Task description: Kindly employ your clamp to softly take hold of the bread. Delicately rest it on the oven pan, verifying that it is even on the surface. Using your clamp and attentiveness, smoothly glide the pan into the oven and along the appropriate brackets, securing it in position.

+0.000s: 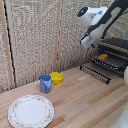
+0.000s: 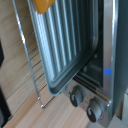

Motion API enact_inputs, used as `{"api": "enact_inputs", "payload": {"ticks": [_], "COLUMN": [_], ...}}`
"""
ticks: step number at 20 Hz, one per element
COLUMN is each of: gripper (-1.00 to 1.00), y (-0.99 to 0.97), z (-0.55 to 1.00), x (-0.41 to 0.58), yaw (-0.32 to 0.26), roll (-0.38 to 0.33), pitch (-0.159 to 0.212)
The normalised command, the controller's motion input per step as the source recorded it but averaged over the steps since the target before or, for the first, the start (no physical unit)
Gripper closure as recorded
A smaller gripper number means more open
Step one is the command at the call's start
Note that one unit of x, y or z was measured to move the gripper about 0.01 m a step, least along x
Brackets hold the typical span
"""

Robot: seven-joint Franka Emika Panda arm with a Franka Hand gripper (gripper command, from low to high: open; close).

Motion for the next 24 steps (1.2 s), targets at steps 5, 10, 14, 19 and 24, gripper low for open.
{"api": "enact_inputs", "payload": {"ticks": [5,10,14,19,24], "gripper": [-1.00,-1.00,-1.00,-1.00,-1.00], "y": [0.27,0.41,0.21,0.00,-0.02], "z": [-0.17,-0.27,-0.47,-0.62,-0.54], "x": [-0.200,-0.221,-0.244,-0.221,-0.145], "yaw": [0.061,0.024,0.127,0.253,0.317], "roll": [-0.375,-0.372,-0.277,-0.196,-0.130], "pitch": [0.103,0.090,0.083,0.082,0.020]}}
